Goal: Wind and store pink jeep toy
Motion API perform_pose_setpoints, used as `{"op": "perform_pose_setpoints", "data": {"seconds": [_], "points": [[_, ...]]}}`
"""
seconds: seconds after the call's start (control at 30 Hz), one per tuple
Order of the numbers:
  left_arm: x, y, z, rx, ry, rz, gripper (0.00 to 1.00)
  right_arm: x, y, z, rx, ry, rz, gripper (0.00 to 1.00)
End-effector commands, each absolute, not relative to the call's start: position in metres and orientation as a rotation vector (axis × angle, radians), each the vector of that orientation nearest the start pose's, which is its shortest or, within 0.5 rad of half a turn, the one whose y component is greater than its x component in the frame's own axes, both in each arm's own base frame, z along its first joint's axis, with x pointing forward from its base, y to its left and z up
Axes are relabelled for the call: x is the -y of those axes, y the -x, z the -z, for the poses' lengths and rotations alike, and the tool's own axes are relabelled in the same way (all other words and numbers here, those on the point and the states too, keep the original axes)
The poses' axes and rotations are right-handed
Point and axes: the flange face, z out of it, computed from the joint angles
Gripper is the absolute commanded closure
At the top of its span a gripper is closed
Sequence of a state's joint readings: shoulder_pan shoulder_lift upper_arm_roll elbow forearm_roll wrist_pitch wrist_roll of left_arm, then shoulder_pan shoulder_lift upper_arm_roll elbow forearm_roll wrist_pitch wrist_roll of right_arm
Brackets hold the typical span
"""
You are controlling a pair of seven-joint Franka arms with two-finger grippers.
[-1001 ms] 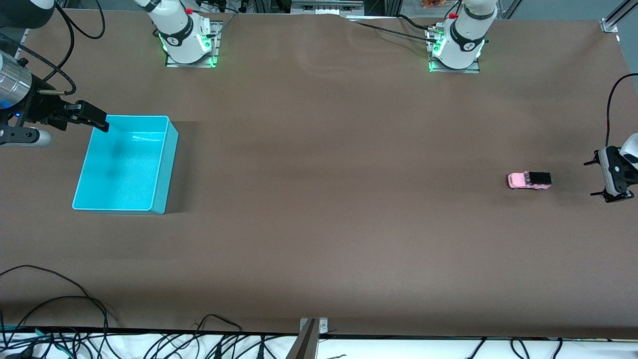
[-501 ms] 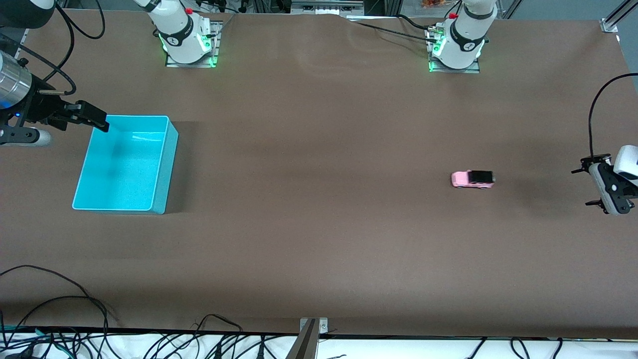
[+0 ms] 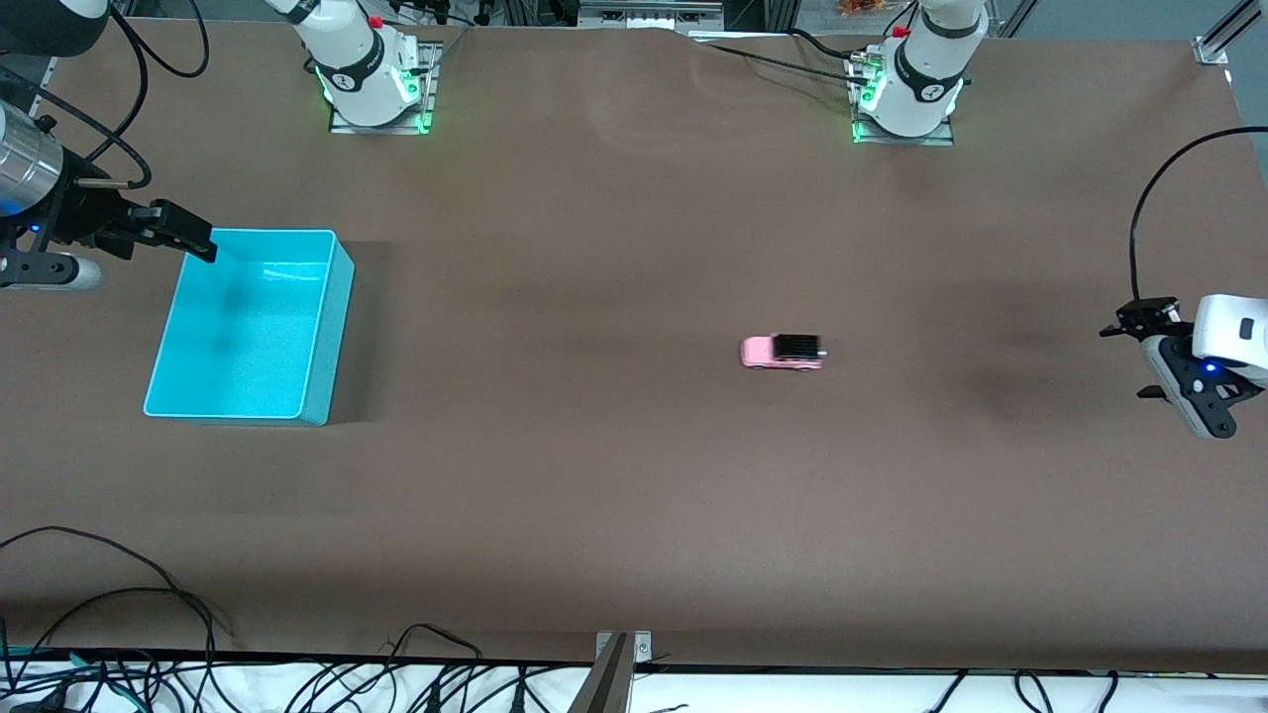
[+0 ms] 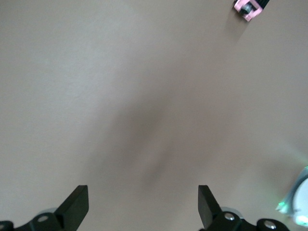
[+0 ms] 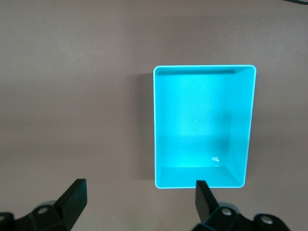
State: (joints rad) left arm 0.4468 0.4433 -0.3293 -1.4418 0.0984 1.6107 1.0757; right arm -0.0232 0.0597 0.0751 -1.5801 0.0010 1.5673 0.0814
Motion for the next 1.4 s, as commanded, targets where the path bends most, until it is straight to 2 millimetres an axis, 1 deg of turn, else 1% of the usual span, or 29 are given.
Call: {"op": "perform_pose_setpoints", "data": {"seconds": [0.0,0.1,0.2,0.27,0.33,0.37,0.4,0.47,0.6,0.63,0.67,0.77,0.87,0.97,1.0,1.1,1.24,1.3,1.37], "points": [[-0.078,-0.637,-0.468,-1.373,2.961,-0.389,0.00,-0.027,-0.569,-0.591,-0.032,3.122,-0.124,0.00],[-0.065,-0.633,-0.476,-1.299,2.981,-0.415,0.00,-0.027,-0.569,-0.591,-0.032,3.122,-0.124,0.00],[-0.055,-0.631,-0.480,-1.284,2.979,-0.433,0.00,-0.027,-0.569,-0.591,-0.032,3.122,-0.124,0.00],[-0.047,-0.629,-0.487,-1.282,2.970,-0.429,0.00,-0.027,-0.569,-0.591,-0.032,3.122,-0.124,0.00],[-0.042,-0.626,-0.490,-1.239,2.984,-0.451,0.00,-0.027,-0.569,-0.591,-0.032,3.122,-0.124,0.00],[-0.040,-0.623,-0.496,-1.198,2.990,-0.458,0.00,-0.027,-0.569,-0.591,-0.032,3.122,-0.124,0.00],[-0.033,-0.620,-0.505,-1.167,2.989,-0.443,0.00,-0.027,-0.569,-0.591,-0.032,3.122,-0.121,0.00],[-0.011,-0.614,-0.515,-1.130,2.981,-0.446,0.00,-0.027,-0.569,-0.591,-0.032,3.122,-0.124,0.00],[0.016,-0.604,-0.534,-0.991,2.987,-0.431,0.00,-0.027,-0.569,-0.591,-0.032,3.122,-0.124,0.00],[0.023,-0.600,-0.534,-0.971,2.985,-0.436,0.00,-0.027,-0.569,-0.591,-0.032,3.122,-0.124,0.00],[0.029,-0.596,-0.537,-0.952,2.981,-0.432,0.00,-0.027,-0.569,-0.591,-0.032,3.122,-0.124,0.00],[0.038,-0.587,-0.548,-0.882,2.974,-0.414,0.00,-0.027,-0.569,-0.591,-0.031,3.122,-0.126,0.00],[0.037,-0.583,-0.554,-0.733,2.993,-0.374,0.00,-0.027,-0.569,-0.592,-0.031,3.124,-0.124,0.00],[0.033,-0.586,-0.564,-0.611,3.018,-0.231,0.00,-0.030,-0.568,-0.592,-0.022,3.124,-0.121,0.00],[0.032,-0.586,-0.563,-0.592,3.019,-0.191,0.00,-0.030,-0.568,-0.592,-0.017,3.124,-0.121,0.00],[0.025,-0.585,-0.562,-0.570,3.019,-0.106,0.00,-0.031,-0.567,-0.591,-0.010,3.125,-0.143,0.00],[0.023,-0.580,-0.563,-0.558,3.017,-0.072,0.00,-0.032,-0.566,-0.585,0.026,3.124,-0.183,0.00],[0.023,-0.574,-0.565,-0.556,3.014,-0.061,0.00,-0.032,-0.567,-0.582,0.098,3.121,-0.192,0.00],[0.025,-0.569,-0.566,-0.557,3.018,-0.027,0.00,-0.032,-0.572,-0.570,0.202,3.107,-0.224,0.00]]}}
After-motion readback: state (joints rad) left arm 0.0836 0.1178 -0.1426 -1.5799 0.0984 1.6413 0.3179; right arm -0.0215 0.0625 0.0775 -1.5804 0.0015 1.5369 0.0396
